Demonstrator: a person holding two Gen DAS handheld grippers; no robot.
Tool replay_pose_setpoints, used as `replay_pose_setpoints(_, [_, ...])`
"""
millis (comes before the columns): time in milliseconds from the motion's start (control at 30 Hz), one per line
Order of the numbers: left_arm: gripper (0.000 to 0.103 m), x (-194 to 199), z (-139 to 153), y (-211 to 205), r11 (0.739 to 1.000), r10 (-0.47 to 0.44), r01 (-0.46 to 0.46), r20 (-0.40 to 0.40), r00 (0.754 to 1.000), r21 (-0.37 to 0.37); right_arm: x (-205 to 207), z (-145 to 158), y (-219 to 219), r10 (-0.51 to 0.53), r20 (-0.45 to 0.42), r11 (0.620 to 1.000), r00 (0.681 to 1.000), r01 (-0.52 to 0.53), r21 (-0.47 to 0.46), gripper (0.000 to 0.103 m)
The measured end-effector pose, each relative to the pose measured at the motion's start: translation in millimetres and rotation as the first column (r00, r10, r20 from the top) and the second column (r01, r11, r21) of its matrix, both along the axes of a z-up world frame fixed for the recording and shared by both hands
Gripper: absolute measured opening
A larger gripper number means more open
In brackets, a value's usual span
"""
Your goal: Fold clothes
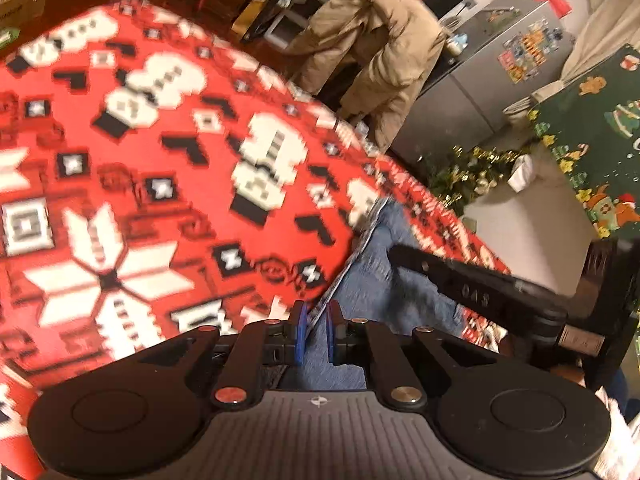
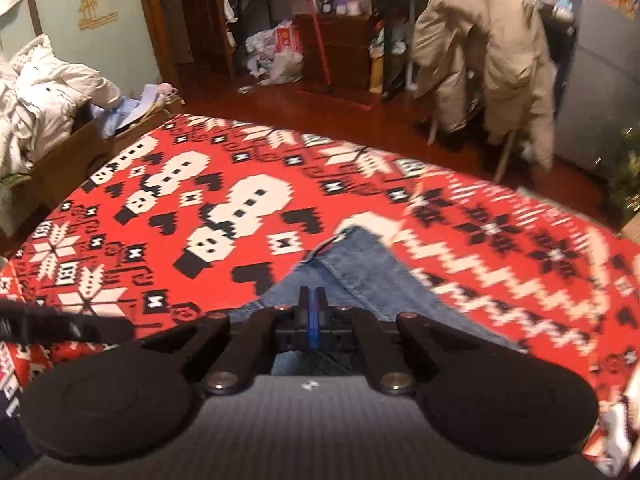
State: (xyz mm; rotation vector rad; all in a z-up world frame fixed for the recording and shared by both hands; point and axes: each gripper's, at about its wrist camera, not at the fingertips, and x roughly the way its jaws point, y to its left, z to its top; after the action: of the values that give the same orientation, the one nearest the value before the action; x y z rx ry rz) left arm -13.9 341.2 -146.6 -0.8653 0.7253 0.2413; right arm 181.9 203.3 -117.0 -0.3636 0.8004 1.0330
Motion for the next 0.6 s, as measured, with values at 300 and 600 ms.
replay_pose_setpoints(300, [0.011,3,-15,-7,0.999,-0.034,0.036,-0.059,0.998,0.039,10,-25,7,-0.009,0.035,0.998,0.999,0.011,-0.056,0.000])
replay_pose_setpoints(600, [0.011,4,-14,-7,0.998,-0.039,0.042,-0.071,0.997,0.040,20,-16,-40,-0.061,-0.057,0.998,0.997,0.061,-0.002,0.000])
